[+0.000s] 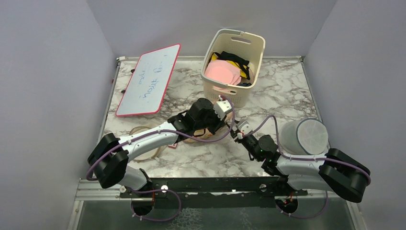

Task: Unzip the laundry bag and remove the bra
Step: Unzip the laundry bag at the center of the board.

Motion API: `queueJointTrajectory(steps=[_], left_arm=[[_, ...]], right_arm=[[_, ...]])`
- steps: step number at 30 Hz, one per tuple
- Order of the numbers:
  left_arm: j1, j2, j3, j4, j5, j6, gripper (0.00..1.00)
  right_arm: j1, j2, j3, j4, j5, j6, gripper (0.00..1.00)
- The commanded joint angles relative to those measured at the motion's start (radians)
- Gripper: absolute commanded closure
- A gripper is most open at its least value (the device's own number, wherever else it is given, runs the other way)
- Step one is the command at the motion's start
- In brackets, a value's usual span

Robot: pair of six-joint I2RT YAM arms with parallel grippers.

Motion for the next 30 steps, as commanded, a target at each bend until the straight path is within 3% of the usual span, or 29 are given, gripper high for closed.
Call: queueJointTrajectory(steps=[1,11,19,24,30], left_arm=[[-0.001,-0.012,0.006,0.019,0.027,-0.006,1.00],[0.008,-0.017,0.005,0.018,0.017,-0.008,1.00],[0.011,-0.019,0.004,0.017,0.020,-0.008,1.00],[0.011,-0.022,0.003,0.014,0.010,-0.004,1.00],[0.013,-0.026,0.004,0.012,0.011,0.001,1.00]], right_arm=[[0.001,-0.039,-0.007,0.057,0.064,0.039,0.67],[0.001,-0.113,-0.040,0.004,0.042,0.068,0.74],[0.001,-0.082,-0.015,-0.019,-0.033,0.026,0.76],[0.001,-0.185,-0.006,-0.168,-0.080,0.133,0.77],[-0.001,-0.265,-0.086,-0.152,-0.183,0.155,0.77]])
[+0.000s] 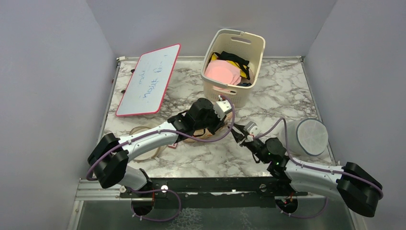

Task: Unzip the laundry bag and remove the bra
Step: Unzip the laundry bag at the center of the board.

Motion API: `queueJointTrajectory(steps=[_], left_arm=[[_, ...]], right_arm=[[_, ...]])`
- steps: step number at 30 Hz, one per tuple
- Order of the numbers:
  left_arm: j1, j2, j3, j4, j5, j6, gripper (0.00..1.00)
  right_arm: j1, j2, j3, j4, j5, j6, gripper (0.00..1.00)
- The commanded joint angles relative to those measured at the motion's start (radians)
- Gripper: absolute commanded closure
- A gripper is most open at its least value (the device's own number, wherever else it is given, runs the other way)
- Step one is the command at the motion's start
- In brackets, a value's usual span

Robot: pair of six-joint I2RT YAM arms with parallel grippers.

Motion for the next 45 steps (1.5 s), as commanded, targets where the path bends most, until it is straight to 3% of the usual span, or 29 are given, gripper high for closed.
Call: queueJointTrajectory(steps=[1,4,10,15,24,45], left_arm=[[0.005,-0.028,0.002,0.016,0.010,0.003,1.00],[0.007,-0.036,-0.006,0.025,0.014,0.009,1.00],[0.004,-0.040,-0.014,0.028,0.029,0.029,1.00],[0.005,-0.049,-0.024,0.035,0.030,0.048,1.00],[0.004,-0.049,-0.024,0.035,0.048,0.060,1.00],[0.005,-0.030,-0.018,0.026,0.084,0.073,1.00]], right_arm=[[-0.003,-0.052,-0.077,0.029,-0.112,0.027,0.78],[-0.033,-0.025,-0.080,0.056,-0.198,0.047,0.78],[-0.068,0.078,-0.080,0.178,-0.180,0.069,0.76],[-0.084,0.103,-0.048,0.181,-0.154,0.068,0.71],[-0.124,0.102,-0.013,0.162,-0.262,0.045,0.72],[-0.132,0.199,0.003,0.256,-0.229,0.060,0.74]])
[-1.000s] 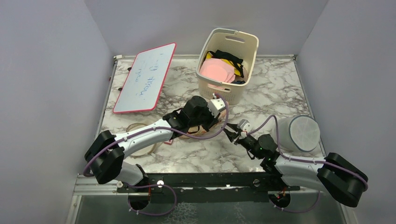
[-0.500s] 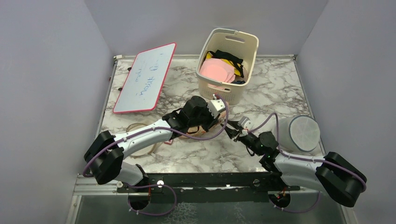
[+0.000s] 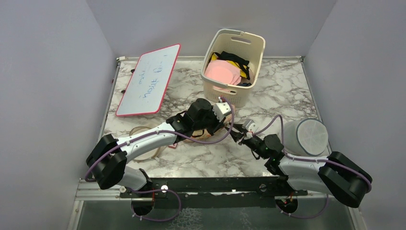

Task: Unzip the laundry bag and remove the bra
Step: Unzip the laundry bag at the center of the board.

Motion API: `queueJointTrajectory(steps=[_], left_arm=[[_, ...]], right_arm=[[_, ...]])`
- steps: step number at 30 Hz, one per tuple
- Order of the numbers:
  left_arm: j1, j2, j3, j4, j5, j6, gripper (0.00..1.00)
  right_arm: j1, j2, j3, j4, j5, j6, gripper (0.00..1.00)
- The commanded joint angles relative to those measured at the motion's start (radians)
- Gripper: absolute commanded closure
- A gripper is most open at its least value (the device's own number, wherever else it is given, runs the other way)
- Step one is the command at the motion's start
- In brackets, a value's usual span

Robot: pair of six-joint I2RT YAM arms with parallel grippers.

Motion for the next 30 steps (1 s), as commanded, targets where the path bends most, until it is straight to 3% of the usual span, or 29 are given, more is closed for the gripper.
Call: queueJointTrajectory(steps=[1,16,30], left_arm=[[0.004,-0.011,0.000,0.023,0.043,0.019,1.00],[-0.005,0.003,0.009,0.004,0.042,0.039,1.00],[-0.004,-0.006,0.005,0.009,0.015,0.039,1.00]], right_arm=[[-0.006,0.012,0.030,0.057,0.011,0.006,0.74],[-0.014,0.033,0.074,-0.010,0.073,0.017,0.79],[-0.014,-0.015,0.098,-0.189,0.108,0.037,0.96]])
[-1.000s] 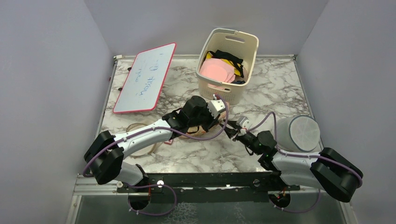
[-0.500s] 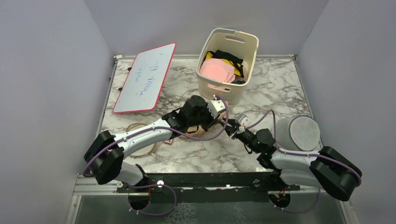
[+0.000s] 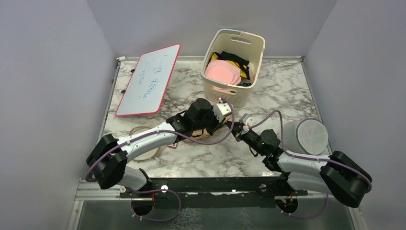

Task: Unzip the laundry bag and remove the bra
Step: Unzip the laundry bag at the center of the board.

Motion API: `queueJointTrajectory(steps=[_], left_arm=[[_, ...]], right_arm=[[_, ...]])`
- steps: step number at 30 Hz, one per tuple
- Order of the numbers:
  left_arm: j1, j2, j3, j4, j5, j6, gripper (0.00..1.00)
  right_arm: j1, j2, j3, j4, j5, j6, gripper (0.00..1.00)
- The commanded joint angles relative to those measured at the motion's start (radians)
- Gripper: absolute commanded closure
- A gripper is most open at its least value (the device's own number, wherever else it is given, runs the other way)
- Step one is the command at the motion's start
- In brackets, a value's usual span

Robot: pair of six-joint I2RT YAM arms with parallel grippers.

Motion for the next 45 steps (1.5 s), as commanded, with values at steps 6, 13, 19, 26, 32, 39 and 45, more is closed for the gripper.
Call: queueJointTrajectory(steps=[6,13,19,26,32,39,45], left_arm=[[-0.009,-0.006,0.005,0.013,0.009,0.013,1.00],[-0.009,-0.002,0.003,-0.001,0.006,0.052,1.00],[-0.011,-0.014,-0.015,0.008,0.011,0.080,1.00],[-0.044,-0.006,-0.019,-0.019,-0.034,0.138,1.00],[-0.062,0.043,0.048,-0.118,-0.020,0.129,1.00],[-0.061,0.037,0.028,-0.045,0.081,0.068,0.77],[-0.062,0.059,0.008,0.027,0.084,0.006,0.51]], right_arm=[[-0.006,-0.092,0.028,-0.185,0.103,0.020,0.99],[-0.006,-0.137,0.178,-0.532,0.312,0.138,0.99],[-0.007,-0.208,0.167,-0.579,0.447,0.187,0.99],[-0.009,-0.178,0.226,-0.726,0.442,0.234,0.99],[-0.009,-0.195,0.320,-0.939,0.287,0.395,0.99],[-0.009,-0.179,0.404,-1.151,0.196,0.535,0.99],[-0.009,-0.257,0.340,-1.163,0.157,0.627,0.99]])
